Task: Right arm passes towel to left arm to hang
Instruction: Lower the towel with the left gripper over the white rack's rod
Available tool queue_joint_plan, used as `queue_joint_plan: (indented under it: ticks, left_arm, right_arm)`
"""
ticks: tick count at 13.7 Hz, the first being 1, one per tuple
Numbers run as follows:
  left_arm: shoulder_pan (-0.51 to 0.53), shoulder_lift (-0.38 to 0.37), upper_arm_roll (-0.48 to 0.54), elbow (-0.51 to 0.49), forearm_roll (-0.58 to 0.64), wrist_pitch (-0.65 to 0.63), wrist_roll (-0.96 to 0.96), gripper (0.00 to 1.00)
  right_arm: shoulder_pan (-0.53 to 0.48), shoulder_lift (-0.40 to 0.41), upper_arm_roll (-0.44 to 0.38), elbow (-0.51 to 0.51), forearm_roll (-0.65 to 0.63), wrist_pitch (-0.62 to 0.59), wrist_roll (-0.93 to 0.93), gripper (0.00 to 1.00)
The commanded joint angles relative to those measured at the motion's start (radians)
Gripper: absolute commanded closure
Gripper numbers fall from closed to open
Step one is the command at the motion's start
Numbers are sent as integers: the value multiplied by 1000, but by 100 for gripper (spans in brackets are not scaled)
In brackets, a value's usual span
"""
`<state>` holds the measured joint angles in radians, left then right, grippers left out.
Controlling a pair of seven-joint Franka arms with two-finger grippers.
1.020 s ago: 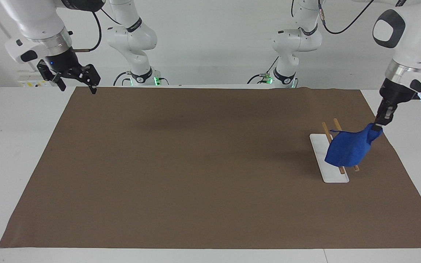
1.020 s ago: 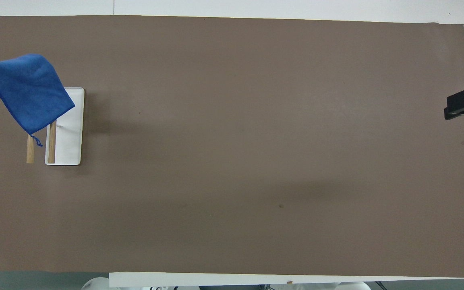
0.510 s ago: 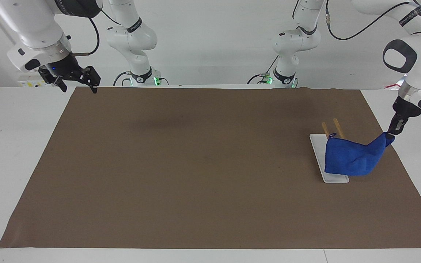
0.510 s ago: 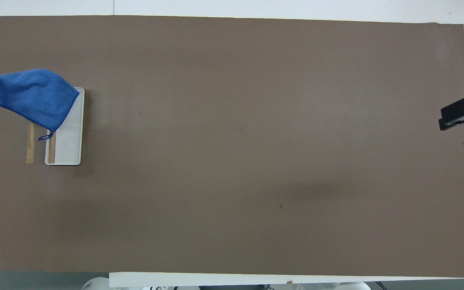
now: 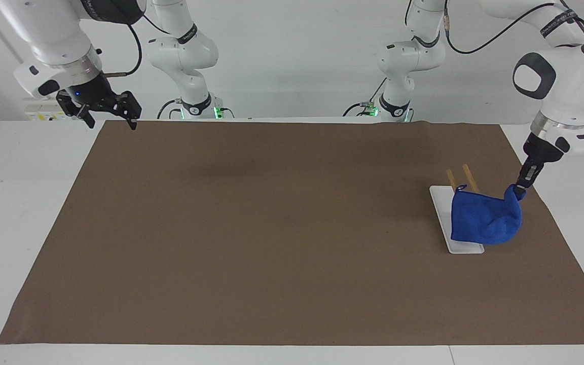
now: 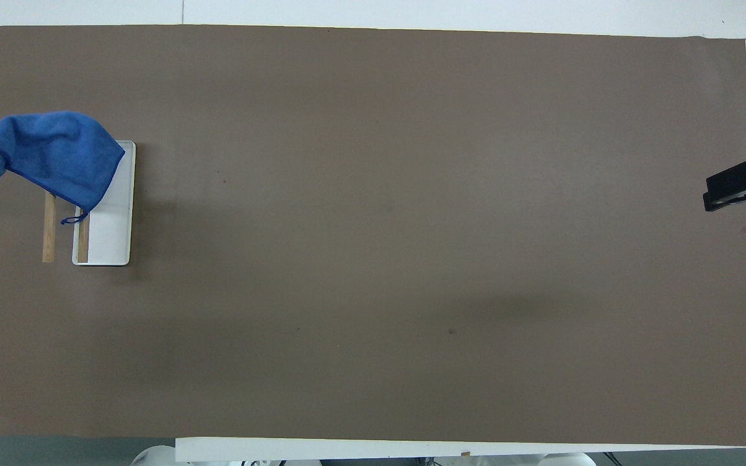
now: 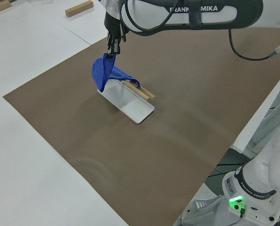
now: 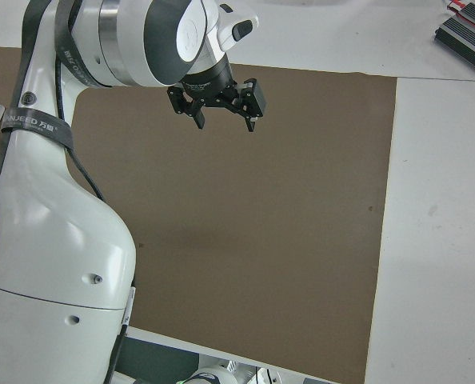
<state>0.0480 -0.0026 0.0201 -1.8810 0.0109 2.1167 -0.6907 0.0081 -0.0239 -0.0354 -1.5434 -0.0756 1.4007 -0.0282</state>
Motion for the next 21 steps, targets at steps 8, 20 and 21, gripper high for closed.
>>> queue_joint_plan:
  ticks: [8, 20, 21]
  left_arm:
    - [52, -89, 15, -145, -17, -83, 51, 0]
    - [24, -1, 3, 236, 34, -510, 219, 0]
    - [6, 0, 1, 261, 43, -561, 247, 0]
  right_arm:
    - [15, -13, -3, -23, 10, 23, -15, 0]
    - [7, -14, -3, -26, 19, 21, -15, 0]
    - [6, -14, -3, -26, 19, 17, -15, 0]
